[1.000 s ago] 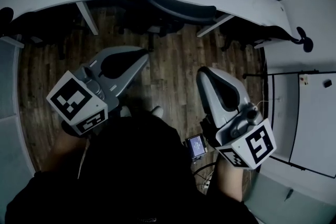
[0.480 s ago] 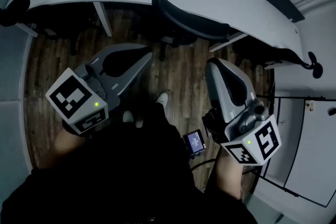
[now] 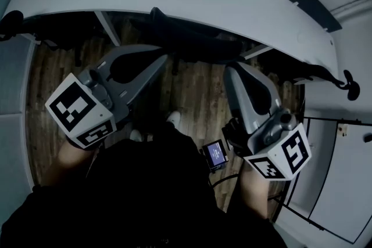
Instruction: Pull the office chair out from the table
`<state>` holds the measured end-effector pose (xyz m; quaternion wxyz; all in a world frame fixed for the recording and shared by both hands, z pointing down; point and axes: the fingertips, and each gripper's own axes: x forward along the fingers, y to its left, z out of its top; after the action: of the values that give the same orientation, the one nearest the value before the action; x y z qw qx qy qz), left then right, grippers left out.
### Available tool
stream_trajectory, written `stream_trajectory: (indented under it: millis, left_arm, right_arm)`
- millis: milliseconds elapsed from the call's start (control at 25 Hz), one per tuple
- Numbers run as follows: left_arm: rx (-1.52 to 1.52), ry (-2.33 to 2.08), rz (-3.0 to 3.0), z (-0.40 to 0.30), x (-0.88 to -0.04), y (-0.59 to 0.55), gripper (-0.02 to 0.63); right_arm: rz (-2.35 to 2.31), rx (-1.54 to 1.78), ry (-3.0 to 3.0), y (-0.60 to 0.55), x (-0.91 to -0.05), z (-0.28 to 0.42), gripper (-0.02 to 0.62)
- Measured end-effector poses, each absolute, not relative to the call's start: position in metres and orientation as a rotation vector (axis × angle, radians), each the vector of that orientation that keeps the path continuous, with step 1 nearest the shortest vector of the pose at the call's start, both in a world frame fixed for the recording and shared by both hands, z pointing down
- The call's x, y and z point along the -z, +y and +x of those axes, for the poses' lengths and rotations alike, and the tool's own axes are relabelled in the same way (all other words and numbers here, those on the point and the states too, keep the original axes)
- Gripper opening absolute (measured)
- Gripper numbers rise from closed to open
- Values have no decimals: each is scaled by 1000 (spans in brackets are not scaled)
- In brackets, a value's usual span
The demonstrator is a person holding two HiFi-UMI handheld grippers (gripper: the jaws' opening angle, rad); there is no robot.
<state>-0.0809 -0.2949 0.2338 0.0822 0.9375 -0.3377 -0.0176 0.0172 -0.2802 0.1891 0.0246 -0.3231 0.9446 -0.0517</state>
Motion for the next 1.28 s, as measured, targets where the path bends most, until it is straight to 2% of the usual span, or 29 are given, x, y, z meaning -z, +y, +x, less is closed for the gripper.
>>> stream_trajectory:
  millis: [520, 720, 1040, 1280]
  left_arm:
    - [-33, -1021, 2823, 24, -233, -383, 3]
    - [-102, -1064, 2791, 41, -248, -404, 3]
    - [-329, -1036, 2847, 33, -265, -410, 3]
    - [-435, -897, 2961, 25, -268, -402, 3]
  right_arm:
    - [-936, 168, 2943, -369, -199, 118, 2]
    - [-900, 222, 2944, -398, -219, 148, 2]
    - [-828, 227, 2998, -418, -234, 138, 2]
    - [-807, 66, 3120, -401, -221, 124, 2]
